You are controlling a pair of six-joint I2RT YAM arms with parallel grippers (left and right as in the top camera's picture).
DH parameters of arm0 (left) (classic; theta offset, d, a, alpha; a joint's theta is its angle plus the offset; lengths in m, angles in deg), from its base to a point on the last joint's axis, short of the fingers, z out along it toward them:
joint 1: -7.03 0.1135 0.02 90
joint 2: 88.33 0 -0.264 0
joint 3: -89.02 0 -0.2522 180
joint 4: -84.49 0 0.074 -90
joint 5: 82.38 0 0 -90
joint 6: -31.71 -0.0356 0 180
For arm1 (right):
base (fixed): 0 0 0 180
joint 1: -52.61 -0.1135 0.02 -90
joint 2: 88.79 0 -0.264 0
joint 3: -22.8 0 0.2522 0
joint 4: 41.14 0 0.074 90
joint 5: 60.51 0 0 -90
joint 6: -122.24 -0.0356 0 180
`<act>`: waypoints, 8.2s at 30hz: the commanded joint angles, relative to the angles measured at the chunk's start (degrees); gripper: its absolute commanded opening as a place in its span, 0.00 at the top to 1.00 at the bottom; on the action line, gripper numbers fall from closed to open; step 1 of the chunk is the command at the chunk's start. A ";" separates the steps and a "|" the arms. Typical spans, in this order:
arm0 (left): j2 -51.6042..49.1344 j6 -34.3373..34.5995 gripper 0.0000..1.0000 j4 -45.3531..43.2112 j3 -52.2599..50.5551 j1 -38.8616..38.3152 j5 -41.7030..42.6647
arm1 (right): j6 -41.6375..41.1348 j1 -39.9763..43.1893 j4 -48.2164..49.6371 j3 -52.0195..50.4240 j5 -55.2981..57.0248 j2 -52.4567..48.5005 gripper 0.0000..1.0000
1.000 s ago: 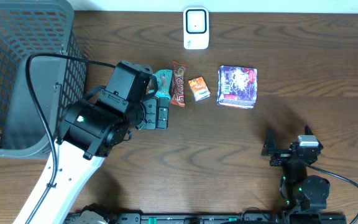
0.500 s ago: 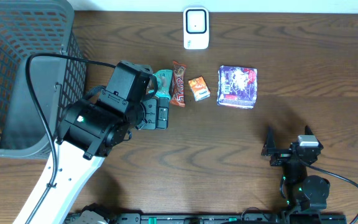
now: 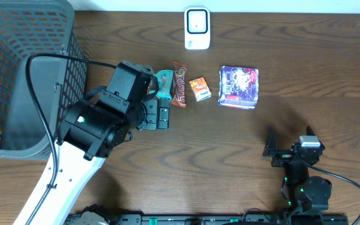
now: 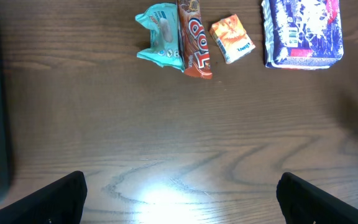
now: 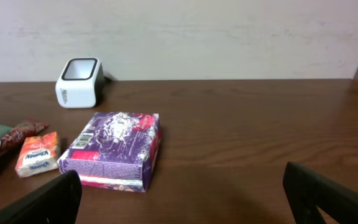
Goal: Scan the item barcode
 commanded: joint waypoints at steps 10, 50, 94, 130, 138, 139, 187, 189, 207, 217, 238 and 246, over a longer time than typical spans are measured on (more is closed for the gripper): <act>0.09 0.07 0.02 0.28 -0.37 -0.24 0.52 | 0.22 -0.46 -0.04 -0.20 0.09 0.20 0.01; 0.09 0.07 0.02 0.28 -0.37 -0.24 0.52 | -10.12 -0.46 27.63 31.95 -18.32 -19.45 0.01; 0.09 0.07 0.02 0.28 -0.37 -0.24 0.52 | 7.72 5.92 -51.93 92.26 -35.30 -122.16 0.28; 0.09 0.07 0.02 0.28 -0.37 -0.24 0.52 | -19.30 -13.81 -59.52 95.49 51.93 -116.61 0.99; 0.09 0.07 0.02 0.28 -0.37 -0.24 0.52 | -19.30 -20.15 -51.84 86.18 40.94 -116.61 0.98; 0.09 0.07 0.02 0.28 -0.37 -0.24 0.52 | -19.28 -21.81 -50.97 86.42 36.59 -116.61 0.87; 0.09 0.07 0.02 0.26 -0.37 -0.24 0.52 | 23.17 7.10 -34.42 77.07 -34.03 -116.61 0.21; 0.09 0.07 0.02 0.26 -0.37 -0.24 0.52 | 23.15 6.88 -35.54 76.89 -34.67 -116.61 0.37; 0.09 0.07 0.02 0.26 -0.37 -0.24 0.52 | -13.25 0.02 -22.38 86.82 -44.68 -108.52 0.99; 0.09 0.07 0.02 0.26 -0.37 -0.24 0.52 | -32.94 -8.96 6.64 86.82 -28.13 -110.49 0.99; 0.09 0.07 0.02 0.26 -0.37 -0.24 0.52 | -45.03 -13.60 22.93 86.82 -16.11 -121.22 0.99; 0.09 0.07 0.02 0.26 -0.37 -0.24 0.52 | -46.29 -15.04 19.89 86.82 -14.73 -121.87 0.99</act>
